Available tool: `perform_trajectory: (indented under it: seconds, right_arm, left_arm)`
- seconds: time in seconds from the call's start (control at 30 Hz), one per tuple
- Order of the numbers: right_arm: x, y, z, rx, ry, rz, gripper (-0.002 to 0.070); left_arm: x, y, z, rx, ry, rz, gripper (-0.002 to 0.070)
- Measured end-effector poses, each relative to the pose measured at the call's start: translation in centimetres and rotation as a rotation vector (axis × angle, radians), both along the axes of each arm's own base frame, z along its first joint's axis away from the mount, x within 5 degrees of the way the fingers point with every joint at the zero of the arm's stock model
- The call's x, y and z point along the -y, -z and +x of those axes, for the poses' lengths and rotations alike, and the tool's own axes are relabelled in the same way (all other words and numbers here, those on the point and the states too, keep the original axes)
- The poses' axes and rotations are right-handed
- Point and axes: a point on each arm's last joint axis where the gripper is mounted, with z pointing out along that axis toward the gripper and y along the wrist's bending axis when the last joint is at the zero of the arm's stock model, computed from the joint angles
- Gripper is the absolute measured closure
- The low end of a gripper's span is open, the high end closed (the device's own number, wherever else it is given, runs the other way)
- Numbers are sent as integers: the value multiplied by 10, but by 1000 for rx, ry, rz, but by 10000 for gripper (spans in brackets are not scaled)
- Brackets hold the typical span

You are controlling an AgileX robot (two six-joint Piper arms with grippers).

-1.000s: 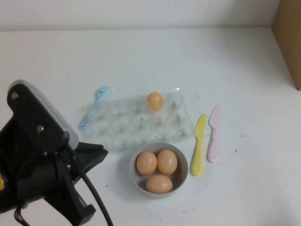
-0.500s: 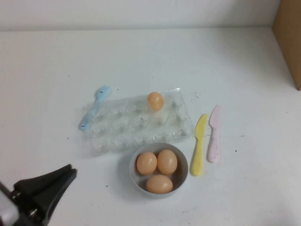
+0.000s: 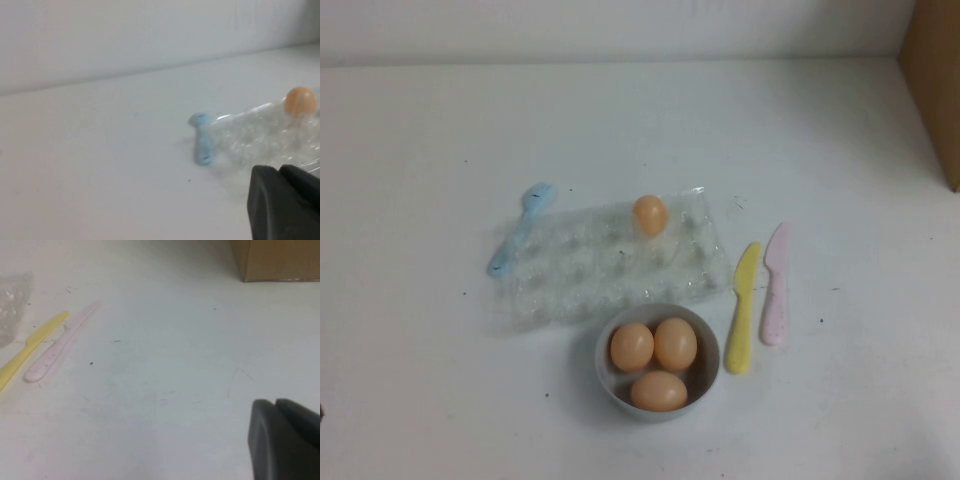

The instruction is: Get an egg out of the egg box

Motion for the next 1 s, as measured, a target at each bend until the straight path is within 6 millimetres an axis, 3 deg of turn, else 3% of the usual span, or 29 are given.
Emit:
perform_trajectory:
  seconds: [0.33, 0.63, 1.0]
  right_arm:
    - [0, 0, 0, 0, 0, 0, 694]
    - [0, 0, 0, 0, 0, 0, 694]
    - [0, 0, 0, 0, 0, 0, 694]
  left_arm:
    - [-13, 6, -1, -59, -238, 16, 678]
    - [-13, 29, 3, -105, -241, 1, 678]
    - [-11, 40, 1, -206, -213, 22, 678]
